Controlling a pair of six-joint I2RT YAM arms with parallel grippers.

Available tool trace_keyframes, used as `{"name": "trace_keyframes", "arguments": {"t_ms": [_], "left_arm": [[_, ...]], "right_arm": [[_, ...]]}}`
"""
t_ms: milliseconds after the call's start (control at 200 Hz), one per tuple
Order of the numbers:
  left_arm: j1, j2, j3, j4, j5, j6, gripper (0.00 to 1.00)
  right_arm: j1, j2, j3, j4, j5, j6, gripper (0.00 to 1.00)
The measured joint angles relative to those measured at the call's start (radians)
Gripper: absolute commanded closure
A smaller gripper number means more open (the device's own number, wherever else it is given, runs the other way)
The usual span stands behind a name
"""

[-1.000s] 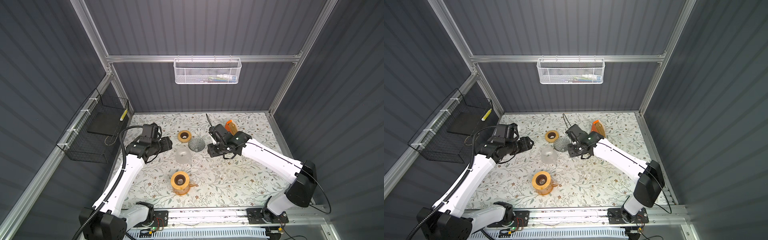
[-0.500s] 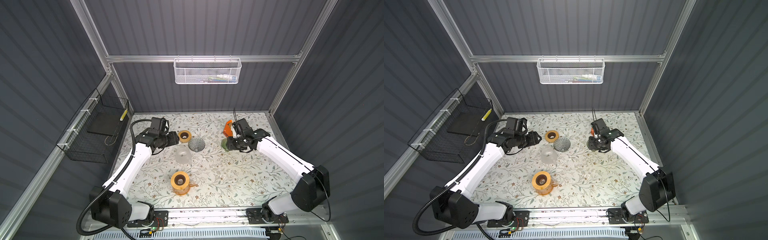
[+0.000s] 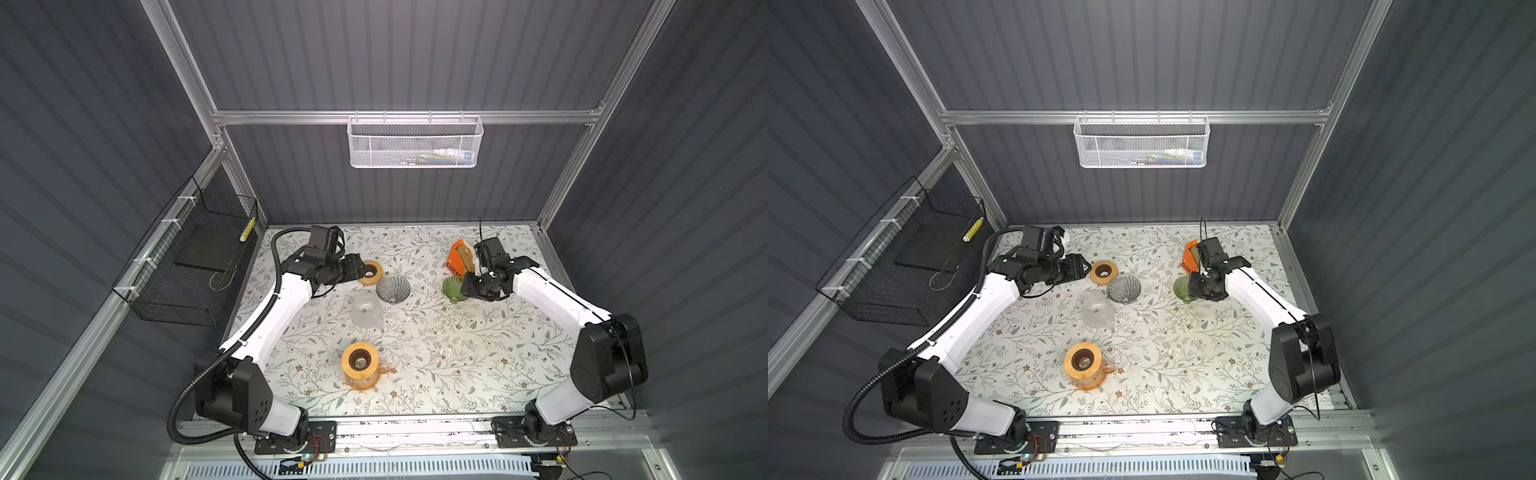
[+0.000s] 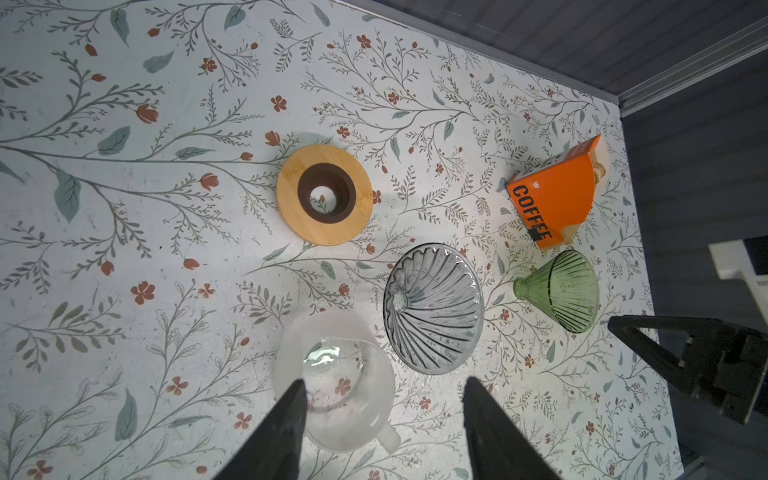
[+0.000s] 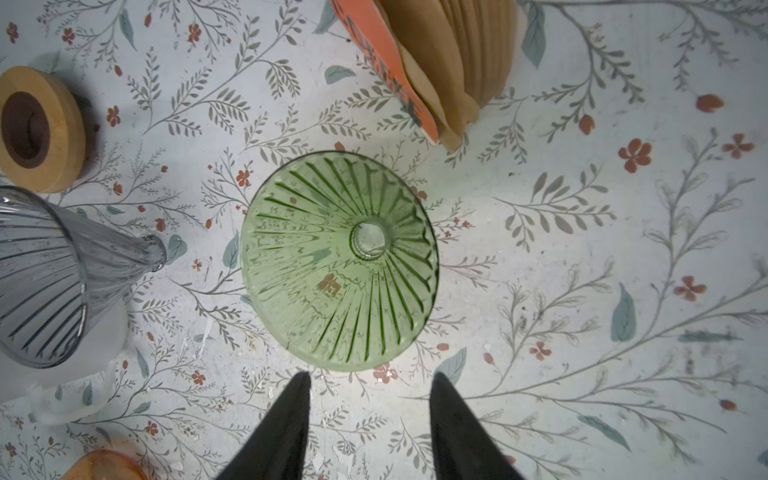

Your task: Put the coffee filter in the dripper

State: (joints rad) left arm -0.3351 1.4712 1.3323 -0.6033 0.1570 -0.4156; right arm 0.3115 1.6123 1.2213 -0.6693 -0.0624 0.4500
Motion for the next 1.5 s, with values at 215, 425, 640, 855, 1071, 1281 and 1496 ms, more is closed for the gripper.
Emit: {"name": "trace_keyframes", "arguments": {"t_ms": [215,425,640,855,1071,1281,1496], "left_arm": [[0.000,0.033,0.024,0.003,0.001,0.017,0.39],[0.000,0.050,0.030,0.006,0.001,0.020,0.39],[0.000,0.071,0.037,0.007,0.001,0.020,0.39],[0.000,0.076,0.037,0.006,0.000,0.020,0.40],[0.000,0.076,0.038,0.007,-0.003,0.020,0.40],[0.000,0.076,0.038,0.007,-0.003,0.020,0.40],[0.000,0.076,0.038,0.006,-0.007,0.020,0.40]], "right_arm": [[-0.024,0.059,0.001,0.019,0.005,0.000,0.53],[-0.039,0.081,0.007,0.032,0.002,-0.002,0.55],[-0.053,0.122,0.024,0.049,-0.007,-0.004,0.60],[-0.060,0.154,0.043,0.063,-0.023,-0.007,0.66],[-0.062,0.182,0.056,0.078,-0.029,-0.009,0.68],[-0.062,0.201,0.056,0.079,-0.029,-0.013,0.79],[-0.061,0.208,0.079,0.090,-0.043,-0.023,1.00]]}}
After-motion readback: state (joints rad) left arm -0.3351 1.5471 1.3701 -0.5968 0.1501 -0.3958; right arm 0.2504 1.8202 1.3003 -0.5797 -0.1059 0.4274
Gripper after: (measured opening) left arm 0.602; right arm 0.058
